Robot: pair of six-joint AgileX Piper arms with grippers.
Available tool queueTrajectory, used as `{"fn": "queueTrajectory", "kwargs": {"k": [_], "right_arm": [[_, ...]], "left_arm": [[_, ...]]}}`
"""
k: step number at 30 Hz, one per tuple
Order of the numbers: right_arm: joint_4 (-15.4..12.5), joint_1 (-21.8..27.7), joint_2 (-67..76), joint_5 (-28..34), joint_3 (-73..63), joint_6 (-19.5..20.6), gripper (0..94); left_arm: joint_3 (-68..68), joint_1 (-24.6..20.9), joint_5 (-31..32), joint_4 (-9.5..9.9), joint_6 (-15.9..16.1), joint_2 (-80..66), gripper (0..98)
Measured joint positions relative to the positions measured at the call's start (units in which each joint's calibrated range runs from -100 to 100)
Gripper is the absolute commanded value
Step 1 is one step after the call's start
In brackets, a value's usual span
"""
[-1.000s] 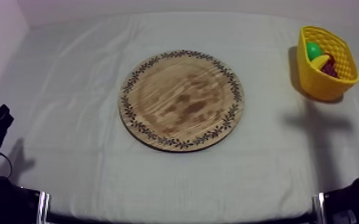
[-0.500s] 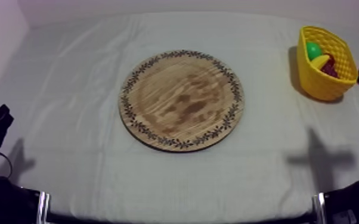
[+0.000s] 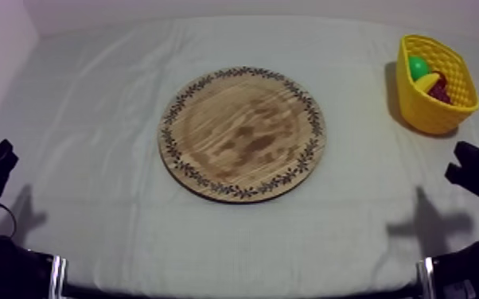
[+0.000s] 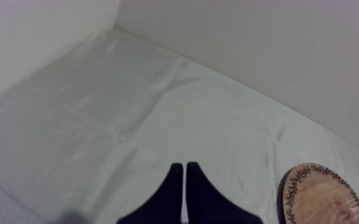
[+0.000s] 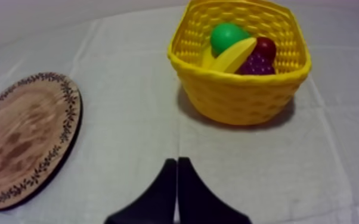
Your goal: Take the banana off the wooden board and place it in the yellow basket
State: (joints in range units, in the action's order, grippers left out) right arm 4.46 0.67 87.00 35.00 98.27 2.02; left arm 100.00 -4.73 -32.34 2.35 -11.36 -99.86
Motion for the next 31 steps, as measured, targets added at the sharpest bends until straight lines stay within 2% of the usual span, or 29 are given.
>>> {"fn": "queueTrajectory", "kwargs": {"k": [6, 9, 13, 20, 31], "right_arm": [[-4.46, 1.14, 2.79, 2.50, 1.30, -3.41, 3.6], [-5.41, 0.89, 3.52, 2.83, 1.38, -4.19, 3.0], [-5.39, 0.80, 4.77, 2.76, 1.43, -6.66, 4.9], [-5.59, 0.54, 6.56, 2.39, 1.46, -11.48, 0.8], [-5.59, -0.01, 8.59, 1.33, 1.51, -11.83, 0.3]], "left_arm": [[0.00, 0.00, 0.00, 0.00, 0.00, 0.00, 0.1], [0.00, 0.00, 0.00, 0.00, 0.00, 0.00, 0.1], [0.00, 0.00, 0.00, 0.00, 0.00, 0.00, 0.1], [0.00, 0.00, 0.00, 0.00, 0.00, 0.00, 0.1], [0.00, 0.00, 0.00, 0.00, 0.00, 0.00, 0.1]]}}
